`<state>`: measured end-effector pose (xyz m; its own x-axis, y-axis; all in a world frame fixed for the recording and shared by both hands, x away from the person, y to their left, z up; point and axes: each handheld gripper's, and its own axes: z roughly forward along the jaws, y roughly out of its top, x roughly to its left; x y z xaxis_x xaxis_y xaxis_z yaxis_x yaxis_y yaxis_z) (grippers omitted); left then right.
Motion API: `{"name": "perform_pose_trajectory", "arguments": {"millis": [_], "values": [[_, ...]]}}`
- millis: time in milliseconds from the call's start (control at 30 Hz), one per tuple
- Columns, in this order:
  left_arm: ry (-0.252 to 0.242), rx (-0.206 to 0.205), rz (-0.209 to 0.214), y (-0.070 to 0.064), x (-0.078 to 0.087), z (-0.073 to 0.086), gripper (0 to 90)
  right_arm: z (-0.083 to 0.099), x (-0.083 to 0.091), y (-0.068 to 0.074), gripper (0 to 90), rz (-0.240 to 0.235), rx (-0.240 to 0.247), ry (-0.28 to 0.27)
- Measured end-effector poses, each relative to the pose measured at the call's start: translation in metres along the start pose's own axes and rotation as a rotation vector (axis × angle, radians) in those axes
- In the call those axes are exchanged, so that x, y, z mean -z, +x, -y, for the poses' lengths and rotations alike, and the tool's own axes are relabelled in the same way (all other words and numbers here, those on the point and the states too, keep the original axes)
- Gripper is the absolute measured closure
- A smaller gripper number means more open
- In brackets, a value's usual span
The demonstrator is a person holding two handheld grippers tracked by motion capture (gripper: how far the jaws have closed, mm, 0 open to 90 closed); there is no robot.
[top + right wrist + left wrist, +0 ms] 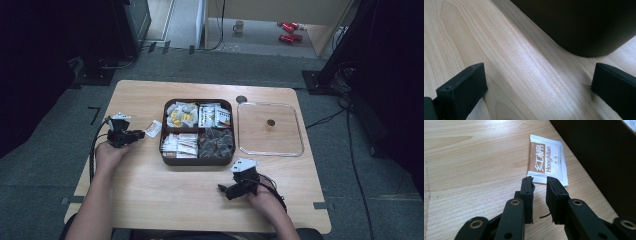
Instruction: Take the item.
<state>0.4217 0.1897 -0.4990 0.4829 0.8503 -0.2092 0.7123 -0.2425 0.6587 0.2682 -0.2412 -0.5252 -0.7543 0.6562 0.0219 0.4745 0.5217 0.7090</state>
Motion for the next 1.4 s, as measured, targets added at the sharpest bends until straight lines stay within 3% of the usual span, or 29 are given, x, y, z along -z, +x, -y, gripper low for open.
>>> {"name": "perform_pose_trajectory", "arguments": {"millis": [533,800,1000,1200,1400], "values": [[-0.062,0.002,-0.009,0.002,0.02,0.001,64.7,0.0,0.0,0.0,0.0,-0.001,-0.001,-0.001],[-0.062,-0.033,-0.022,-0.002,0.031,0.007,59.0,0.0,0.0,0.0,0.0,-0.001,-0.001,0.0],[-0.084,-0.033,-0.023,-0.003,0.037,0.011,54.5,0.0,0.0,0.0,0.0,-0.001,-0.001,-0.001],[-0.079,-0.051,-0.035,-0.005,0.039,0.016,52.2,0.0,0.0,0.0,0.0,-0.001,0.0,0.0],[-0.082,-0.041,-0.042,-0.002,0.044,0.024,50.2,0.0,0.0,0.0,0.0,-0.001,0.0,0.0]]}}
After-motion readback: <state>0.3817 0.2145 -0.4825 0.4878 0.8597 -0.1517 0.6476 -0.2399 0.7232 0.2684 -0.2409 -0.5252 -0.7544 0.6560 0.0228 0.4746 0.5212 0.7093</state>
